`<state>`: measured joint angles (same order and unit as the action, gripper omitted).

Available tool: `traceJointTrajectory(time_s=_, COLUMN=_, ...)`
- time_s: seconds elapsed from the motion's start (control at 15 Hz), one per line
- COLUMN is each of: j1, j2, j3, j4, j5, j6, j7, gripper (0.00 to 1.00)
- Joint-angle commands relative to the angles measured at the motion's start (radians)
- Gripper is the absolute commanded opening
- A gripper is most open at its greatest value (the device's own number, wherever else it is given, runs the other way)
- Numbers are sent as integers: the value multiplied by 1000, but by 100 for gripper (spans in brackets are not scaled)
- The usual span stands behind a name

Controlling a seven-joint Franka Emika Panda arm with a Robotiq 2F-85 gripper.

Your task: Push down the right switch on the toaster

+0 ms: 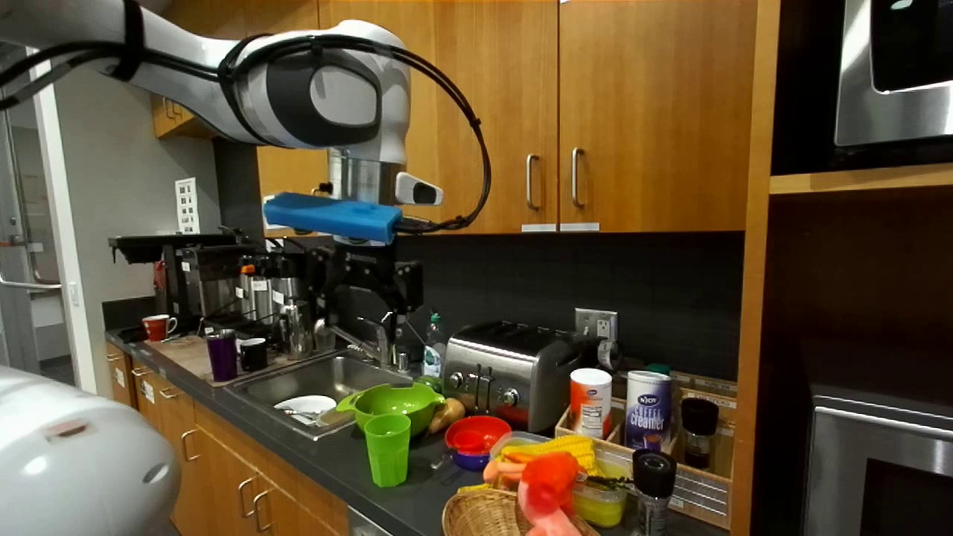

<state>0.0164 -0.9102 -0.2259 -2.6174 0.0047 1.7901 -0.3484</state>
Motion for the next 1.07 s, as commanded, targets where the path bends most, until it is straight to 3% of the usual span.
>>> traceJointTrajectory(time_s=0.0, j1=0, j2=-1, j3=-9, j4=-83, j5=21, j6=283, j7=-14, gripper=100)
traceJointTrajectory(time_s=0.33, j1=10, j2=65, j3=-39, j4=-168, j5=61, j6=713, j7=22, gripper=100)
traceJointTrajectory(time_s=0.67, j1=140, j2=274, j3=-88, j4=-175, j5=128, j6=1105, j7=-4, gripper=100)
traceJointTrajectory(time_s=0.73, j1=83, j2=182, j3=-64, j4=-175, j5=90, j6=984, j7=14, gripper=100)
traceJointTrajectory(time_s=1.0, j1=132, j2=284, j3=-80, j4=-171, j5=100, j6=1088, j7=15, gripper=100)
